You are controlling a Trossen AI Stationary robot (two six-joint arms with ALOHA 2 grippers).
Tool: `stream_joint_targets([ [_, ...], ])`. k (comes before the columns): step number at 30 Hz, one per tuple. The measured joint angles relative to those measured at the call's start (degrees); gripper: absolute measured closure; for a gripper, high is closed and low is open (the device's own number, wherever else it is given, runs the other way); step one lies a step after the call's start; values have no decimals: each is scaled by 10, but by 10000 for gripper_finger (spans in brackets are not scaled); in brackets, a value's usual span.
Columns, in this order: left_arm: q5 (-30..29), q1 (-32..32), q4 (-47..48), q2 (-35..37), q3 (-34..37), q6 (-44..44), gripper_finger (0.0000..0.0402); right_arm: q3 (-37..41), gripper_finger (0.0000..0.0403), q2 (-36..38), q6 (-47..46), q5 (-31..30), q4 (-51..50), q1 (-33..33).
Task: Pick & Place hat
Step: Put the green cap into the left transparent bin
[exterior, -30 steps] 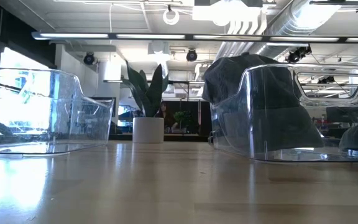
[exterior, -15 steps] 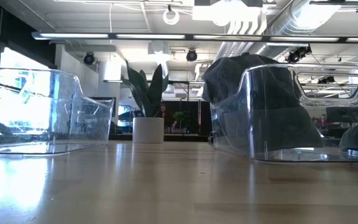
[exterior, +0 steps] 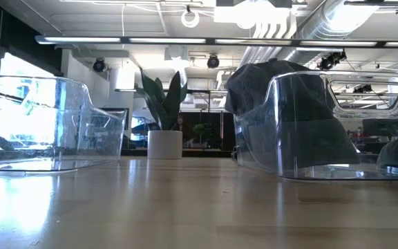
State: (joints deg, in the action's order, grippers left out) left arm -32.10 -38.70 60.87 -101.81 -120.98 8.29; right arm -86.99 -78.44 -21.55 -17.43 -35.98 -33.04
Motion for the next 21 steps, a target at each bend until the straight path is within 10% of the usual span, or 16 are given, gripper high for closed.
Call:
stream_joint_targets([
  [8,-60,21,104,0,23,236,256,-13,397,-4,-25,-89,-28,-48],
  [15,-171,10,-21,24,23,207,261,-13,398,-4,-30,-91,-30,-62],
  [21,-135,42,-58,34,22,256,261,-13,400,-4,-27,-91,-30,-61],
])
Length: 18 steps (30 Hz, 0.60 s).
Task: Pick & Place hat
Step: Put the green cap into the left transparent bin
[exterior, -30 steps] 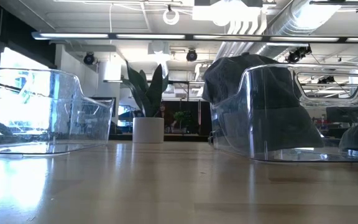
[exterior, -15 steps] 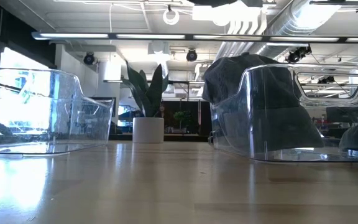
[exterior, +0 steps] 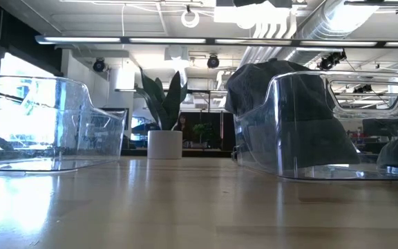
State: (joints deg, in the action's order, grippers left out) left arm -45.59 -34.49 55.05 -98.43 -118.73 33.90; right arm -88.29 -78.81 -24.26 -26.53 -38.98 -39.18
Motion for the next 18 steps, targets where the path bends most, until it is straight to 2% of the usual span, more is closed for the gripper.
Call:
stream_joint_targets([
  [5,89,60,-14,-21,0,-52,224,0,398,0,2,2,0,0],
  [11,219,122,-15,-28,-1,-85,120,0,398,0,-2,10,-2,0],
  [15,277,137,-15,-43,2,-85,63,0,400,0,-3,2,-4,-9],
  [18,313,133,-17,-55,17,-81,47,0,399,0,-8,-8,-8,-19],
])
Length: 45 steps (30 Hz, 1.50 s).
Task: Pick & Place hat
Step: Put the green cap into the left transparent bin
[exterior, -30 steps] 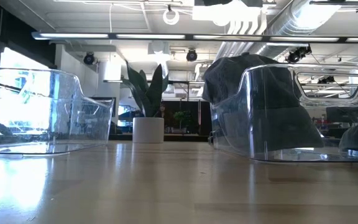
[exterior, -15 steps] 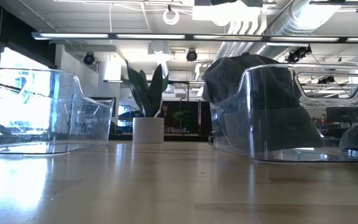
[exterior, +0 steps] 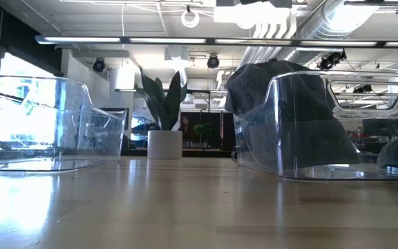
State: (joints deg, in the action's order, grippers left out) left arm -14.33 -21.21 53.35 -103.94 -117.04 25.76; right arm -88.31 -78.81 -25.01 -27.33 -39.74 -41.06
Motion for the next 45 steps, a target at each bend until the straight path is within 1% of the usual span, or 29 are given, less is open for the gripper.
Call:
stream_joint_targets([
  [2,14,-9,-37,-3,19,0,45,0,397,0,-5,-14,-3,-8],
  [4,47,-11,-127,-7,44,0,45,0,398,0,-5,-25,-3,-14],
  [6,73,-21,-179,-11,70,2,47,0,400,0,-6,-26,-3,-20],
  [9,89,-32,-277,-14,98,1,63,0,398,0,-17,-32,-4,-28],
  [12,97,-38,-367,-9,127,7,92,0,395,1,-34,-47,-12,-38],
  [15,91,-45,-410,-12,143,10,137,0,396,1,-46,-56,-19,-50],
  [18,71,-55,-432,-11,142,8,195,0,399,2,-46,-68,-17,-64],
  [22,47,-61,-405,-10,141,3,283,0,391,3,-46,-64,-16,-88],
  [24,33,-58,-389,-6,142,0,329,0,387,4,-46,-45,-16,-100],
  [26,28,-57,-386,3,142,-10,372,0,385,5,-46,-11,-16,-111],
  [27,25,-54,-387,10,142,-20,386,0,385,5,-46,6,-18,-114],
  [29,16,-50,-387,23,141,-33,392,0,386,5,-46,28,-28,-120],
  [33,-13,-42,-391,39,141,-53,374,0,385,5,-45,30,-57,-123],
  [36,-14,-34,-394,46,142,-63,376,0,366,5,-44,30,-68,-121],
  [38,-3,-31,-399,51,141,-63,383,0,341,10,-43,42,-66,-115],
  [41,12,-25,-403,53,139,-61,394,0,287,29,-53,68,-56,-103],
  [45,15,-23,-402,51,139,-60,399,0,209,57,-59,67,-55,-92],
])
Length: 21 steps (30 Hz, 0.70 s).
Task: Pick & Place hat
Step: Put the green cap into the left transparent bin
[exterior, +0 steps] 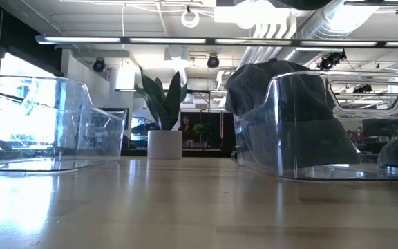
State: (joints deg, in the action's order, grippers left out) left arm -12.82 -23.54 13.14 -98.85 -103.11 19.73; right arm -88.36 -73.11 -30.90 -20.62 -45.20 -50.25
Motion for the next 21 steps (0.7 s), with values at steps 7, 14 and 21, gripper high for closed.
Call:
stream_joint_targets([
  [7,-13,-1,-1,0,0,0,399,0,145,10,9,-118,-32,15],
  [14,-39,-1,-1,0,0,1,399,0,143,4,26,-184,-47,49],
  [21,-76,-1,-1,0,0,7,399,77,143,-18,58,-95,46,90],
])
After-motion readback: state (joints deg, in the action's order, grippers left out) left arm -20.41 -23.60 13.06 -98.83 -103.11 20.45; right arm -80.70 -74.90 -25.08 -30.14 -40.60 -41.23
